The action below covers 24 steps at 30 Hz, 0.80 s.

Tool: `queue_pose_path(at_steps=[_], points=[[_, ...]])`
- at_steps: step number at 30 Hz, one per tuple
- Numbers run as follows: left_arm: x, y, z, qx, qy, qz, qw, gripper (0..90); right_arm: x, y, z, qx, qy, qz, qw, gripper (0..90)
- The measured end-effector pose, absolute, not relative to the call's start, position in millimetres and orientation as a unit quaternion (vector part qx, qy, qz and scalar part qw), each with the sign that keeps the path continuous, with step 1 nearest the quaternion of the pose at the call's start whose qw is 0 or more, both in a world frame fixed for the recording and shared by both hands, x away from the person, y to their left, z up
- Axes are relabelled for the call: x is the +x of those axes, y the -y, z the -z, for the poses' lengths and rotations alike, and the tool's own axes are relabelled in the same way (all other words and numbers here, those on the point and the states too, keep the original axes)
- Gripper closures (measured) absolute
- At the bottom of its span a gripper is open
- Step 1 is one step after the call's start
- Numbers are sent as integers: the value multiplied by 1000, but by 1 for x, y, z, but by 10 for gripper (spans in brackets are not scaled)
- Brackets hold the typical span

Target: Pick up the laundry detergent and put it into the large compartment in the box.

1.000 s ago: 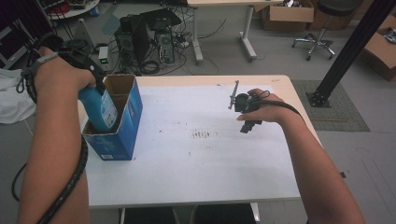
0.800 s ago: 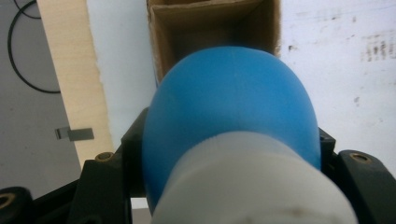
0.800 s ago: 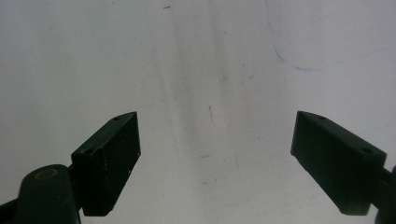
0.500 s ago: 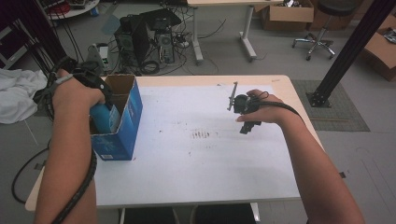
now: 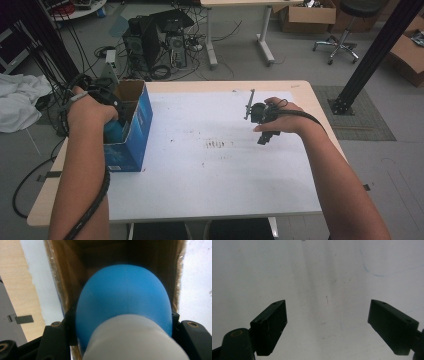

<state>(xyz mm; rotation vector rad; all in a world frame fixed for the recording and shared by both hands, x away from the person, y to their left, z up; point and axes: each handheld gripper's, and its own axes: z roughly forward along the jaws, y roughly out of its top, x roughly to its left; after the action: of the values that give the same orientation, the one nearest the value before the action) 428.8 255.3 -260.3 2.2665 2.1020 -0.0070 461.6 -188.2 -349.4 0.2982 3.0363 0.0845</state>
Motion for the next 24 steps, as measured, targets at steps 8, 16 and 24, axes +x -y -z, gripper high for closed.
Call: queue_pose_path(at_steps=[8, 16, 24], points=[[431, -254, 278, 736, -677, 9, 18, 393, 462, 191, 351, 99, -994, -27, 43, 158], [432, -257, 290, 737, -676, 9, 10, 393, 462, 193, 355, 101, -994, -28, 39, 158], [431, -258, 291, 737, -675, 3, 17, 391, 462, 192, 355, 101, -994, -30, 39, 159]])
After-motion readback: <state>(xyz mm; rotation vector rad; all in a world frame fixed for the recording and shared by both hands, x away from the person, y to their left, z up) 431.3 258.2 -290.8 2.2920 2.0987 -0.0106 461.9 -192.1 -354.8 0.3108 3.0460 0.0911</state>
